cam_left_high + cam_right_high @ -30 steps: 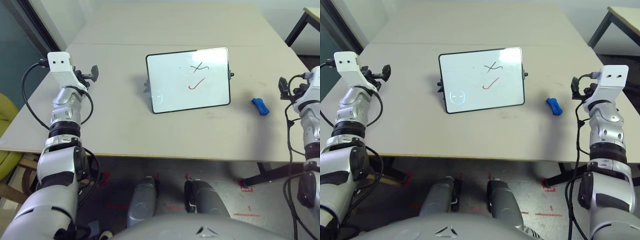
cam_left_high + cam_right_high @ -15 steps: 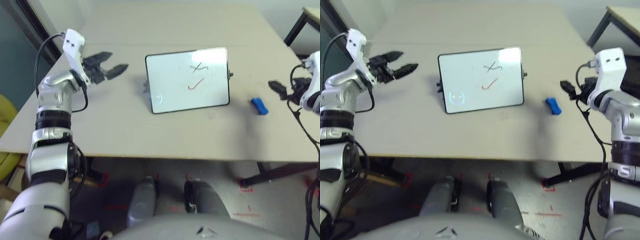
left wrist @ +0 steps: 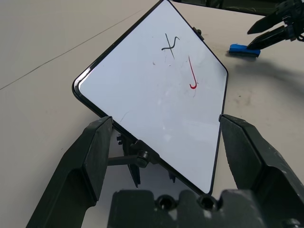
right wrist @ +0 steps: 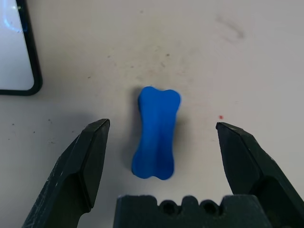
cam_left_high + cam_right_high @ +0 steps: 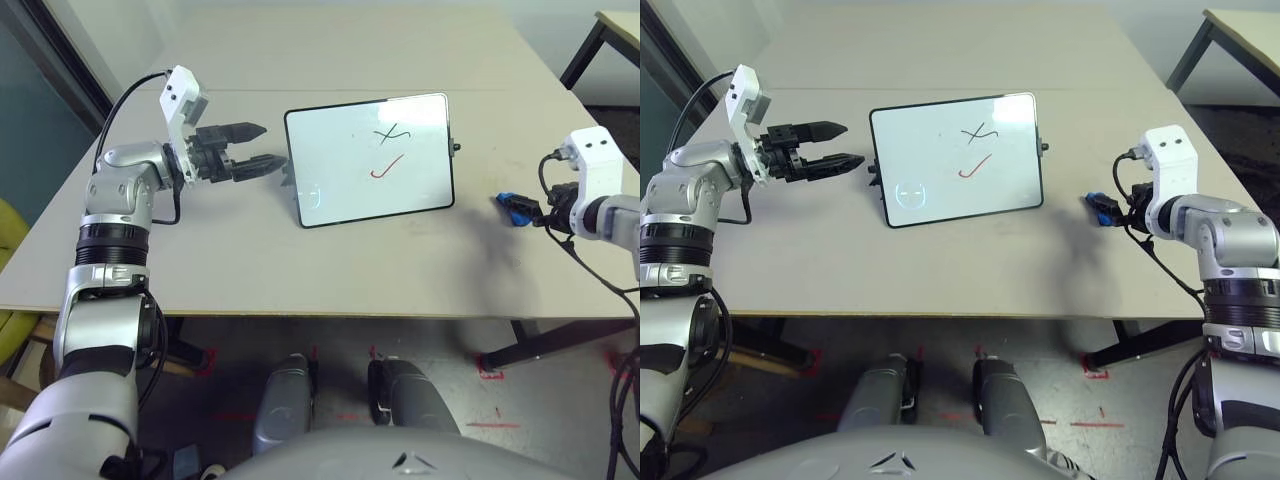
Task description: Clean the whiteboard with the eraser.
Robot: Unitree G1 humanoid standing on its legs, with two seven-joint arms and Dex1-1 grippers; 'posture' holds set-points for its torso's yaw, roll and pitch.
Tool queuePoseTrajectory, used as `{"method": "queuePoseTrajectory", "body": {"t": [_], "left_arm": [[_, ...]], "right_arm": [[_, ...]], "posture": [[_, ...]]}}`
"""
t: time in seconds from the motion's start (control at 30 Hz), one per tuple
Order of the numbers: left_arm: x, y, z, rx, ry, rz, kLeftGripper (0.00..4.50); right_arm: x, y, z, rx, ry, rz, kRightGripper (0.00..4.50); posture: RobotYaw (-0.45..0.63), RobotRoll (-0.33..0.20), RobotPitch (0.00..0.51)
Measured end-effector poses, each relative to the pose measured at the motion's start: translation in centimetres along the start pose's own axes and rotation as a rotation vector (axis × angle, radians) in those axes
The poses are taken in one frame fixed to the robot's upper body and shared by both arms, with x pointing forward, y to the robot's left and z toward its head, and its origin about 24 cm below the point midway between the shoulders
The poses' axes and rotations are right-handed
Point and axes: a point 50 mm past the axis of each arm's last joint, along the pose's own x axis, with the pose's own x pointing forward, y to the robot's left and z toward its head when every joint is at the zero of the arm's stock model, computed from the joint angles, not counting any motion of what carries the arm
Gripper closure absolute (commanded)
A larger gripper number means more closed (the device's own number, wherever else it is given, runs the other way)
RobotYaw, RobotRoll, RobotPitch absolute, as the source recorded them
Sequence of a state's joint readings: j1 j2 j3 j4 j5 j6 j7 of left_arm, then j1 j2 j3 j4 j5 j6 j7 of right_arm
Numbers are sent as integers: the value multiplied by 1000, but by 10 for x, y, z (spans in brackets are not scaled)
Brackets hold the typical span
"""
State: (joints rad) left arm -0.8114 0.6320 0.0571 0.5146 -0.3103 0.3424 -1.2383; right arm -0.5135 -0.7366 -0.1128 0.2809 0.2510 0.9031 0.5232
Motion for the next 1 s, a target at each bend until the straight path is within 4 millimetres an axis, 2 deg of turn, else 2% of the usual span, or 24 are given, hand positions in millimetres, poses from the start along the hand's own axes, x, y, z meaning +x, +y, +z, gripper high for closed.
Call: {"method": "queuePoseTrajectory", "body": {"t": [0.23,0.27,0.37,0.6,0.67,0.9,1.0], "left_arm": [[1,-1,2,11,-3,-4,0],[1,-1,3,16,-4,-6,0],[1,-2,3,19,-4,-9,0],[0,-3,0,9,2,-9,0],[0,-3,0,9,1,-9,0],[0,-3,0,9,1,-9,0],[0,-3,0,9,1,-9,0]], "right_arm": [[8,-3,-4,-4,21,1,21],[9,-3,-5,0,25,4,186],[12,-3,-8,10,32,8,933],[20,-5,-12,39,35,10,3651],[21,-6,-12,42,32,10,4170],[21,-6,-11,37,23,17,4232],[18,-1,-4,21,5,38,4235]], "posture": [[188,0,87],[188,0,87],[188,0,87],[192,0,86],[192,0,87],[189,0,88],[184,0,90]]}}
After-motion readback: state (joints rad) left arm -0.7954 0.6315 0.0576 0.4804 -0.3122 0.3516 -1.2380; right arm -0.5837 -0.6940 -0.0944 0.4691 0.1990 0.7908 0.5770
